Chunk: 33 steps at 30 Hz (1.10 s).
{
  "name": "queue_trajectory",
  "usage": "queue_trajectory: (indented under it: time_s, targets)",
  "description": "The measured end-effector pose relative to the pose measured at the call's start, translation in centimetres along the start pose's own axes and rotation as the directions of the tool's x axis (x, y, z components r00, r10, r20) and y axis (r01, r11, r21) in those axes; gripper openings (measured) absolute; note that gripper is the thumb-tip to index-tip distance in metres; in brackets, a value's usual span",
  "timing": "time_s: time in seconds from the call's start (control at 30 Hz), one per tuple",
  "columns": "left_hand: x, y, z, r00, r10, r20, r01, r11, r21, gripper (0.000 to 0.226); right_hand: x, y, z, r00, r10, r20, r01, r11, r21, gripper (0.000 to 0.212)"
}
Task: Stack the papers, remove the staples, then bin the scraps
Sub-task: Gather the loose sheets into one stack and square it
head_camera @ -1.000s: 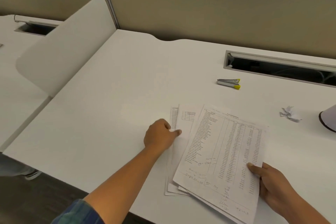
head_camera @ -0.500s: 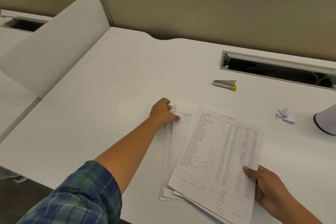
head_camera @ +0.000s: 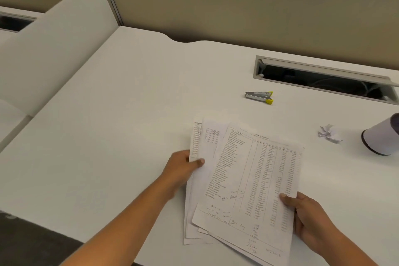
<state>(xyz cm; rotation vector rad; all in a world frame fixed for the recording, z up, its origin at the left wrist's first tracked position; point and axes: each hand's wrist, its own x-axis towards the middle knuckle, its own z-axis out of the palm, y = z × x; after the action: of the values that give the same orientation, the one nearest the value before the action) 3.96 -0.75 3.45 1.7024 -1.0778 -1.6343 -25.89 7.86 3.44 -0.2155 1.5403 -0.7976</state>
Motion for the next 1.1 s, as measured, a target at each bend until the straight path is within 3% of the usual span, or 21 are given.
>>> queue_trajectory:
  time_s: [0.13, 0.23, 0.5, 0.6, 0.7, 0.93, 1.1]
  targets:
    - [-2.3, -1.9, 0.7, 0.983, 0.129, -0.134, -0.117, 0.989, 0.091, 0.021, -0.7, 0.4, 0.7, 0.993, -0.105, -0.055, 0.102, 0.994, -0.048, 0.021]
    - [-3.0, -1.1, -2.3, 0.925, 0.258, -0.279, -0.21, 0.959, 0.191, 0.013, -1.4, 1.0, 1.1, 0.978, -0.188, -0.092, 0.185, 0.982, -0.044, 0.019]
    - [-7.5, 5.7, -12.8, 0.769, 0.381, -0.514, -0.366, 0.921, 0.135, 0.009, -2.7, 0.4, -0.8, 0.937, -0.325, -0.13, 0.321, 0.946, -0.049, 0.018]
    - [-9.4, 8.3, -13.1, 0.781, 0.404, -0.477, -0.416, 0.905, 0.085, 0.006, -2.8, -0.4, -0.8, 0.917, -0.376, -0.133, 0.37, 0.927, -0.066, 0.018]
    - [-9.9, 9.8, -10.5, 0.836, 0.421, -0.351, -0.45, 0.893, -0.002, 0.011, -3.2, -1.1, 0.1, 0.908, -0.408, -0.095, 0.401, 0.912, -0.079, 0.018]
    - [-8.4, 8.2, -1.6, 0.937, 0.345, -0.05, -0.349, 0.929, -0.122, 0.018, -5.0, -1.9, 2.9, 0.886, -0.463, 0.016, 0.463, 0.885, -0.055, 0.018]
    - [-8.0, 6.5, 1.1, 0.957, 0.288, -0.044, -0.291, 0.949, -0.117, 0.019, -7.0, -2.2, 3.0, 0.884, -0.456, 0.099, 0.462, 0.886, -0.041, 0.03]
